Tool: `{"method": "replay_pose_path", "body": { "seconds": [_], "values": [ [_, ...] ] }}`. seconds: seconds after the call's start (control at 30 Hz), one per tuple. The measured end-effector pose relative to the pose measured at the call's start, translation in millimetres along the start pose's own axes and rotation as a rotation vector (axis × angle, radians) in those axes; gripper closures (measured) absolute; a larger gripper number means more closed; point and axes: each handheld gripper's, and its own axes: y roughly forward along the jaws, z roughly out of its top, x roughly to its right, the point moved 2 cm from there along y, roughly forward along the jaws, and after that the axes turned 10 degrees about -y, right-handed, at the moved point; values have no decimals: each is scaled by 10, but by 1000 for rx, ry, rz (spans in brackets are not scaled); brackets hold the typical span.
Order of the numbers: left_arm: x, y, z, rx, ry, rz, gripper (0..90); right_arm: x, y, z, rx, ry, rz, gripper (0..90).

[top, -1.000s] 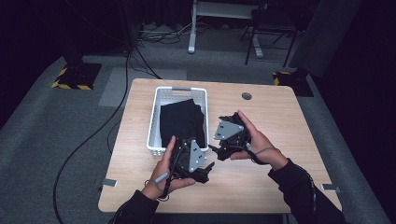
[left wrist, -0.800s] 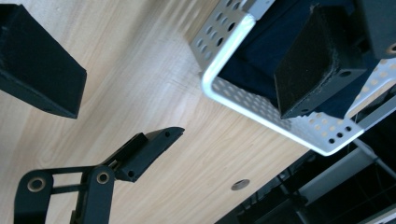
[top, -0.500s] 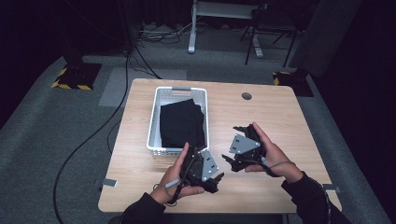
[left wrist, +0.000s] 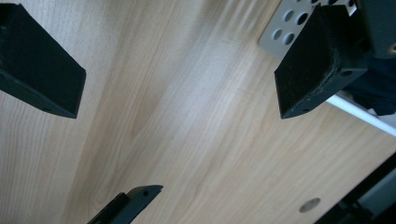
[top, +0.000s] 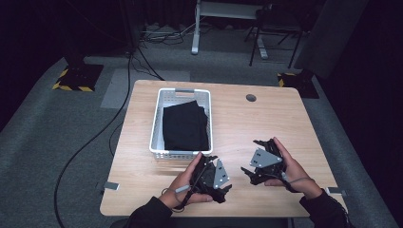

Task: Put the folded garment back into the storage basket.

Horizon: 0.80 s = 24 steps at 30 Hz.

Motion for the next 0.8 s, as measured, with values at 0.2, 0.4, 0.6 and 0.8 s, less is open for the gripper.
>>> {"method": "replay_pose_path", "body": {
  "seconds": [0.2,0.4,0.6,0.8],
  "values": [
    [26,140,-75,-58,-3,-34,21,-80,26,-254,-33,55,12,25],
    [52,264,-150,-108,-9,-61,23,-172,26,-501,-69,105,25,25],
    [65,347,-213,-133,-31,-61,25,-223,-10,-761,-86,148,33,25],
    [60,406,-313,-168,-76,-73,26,-231,-75,-1004,-101,211,27,27]
  ]
}}
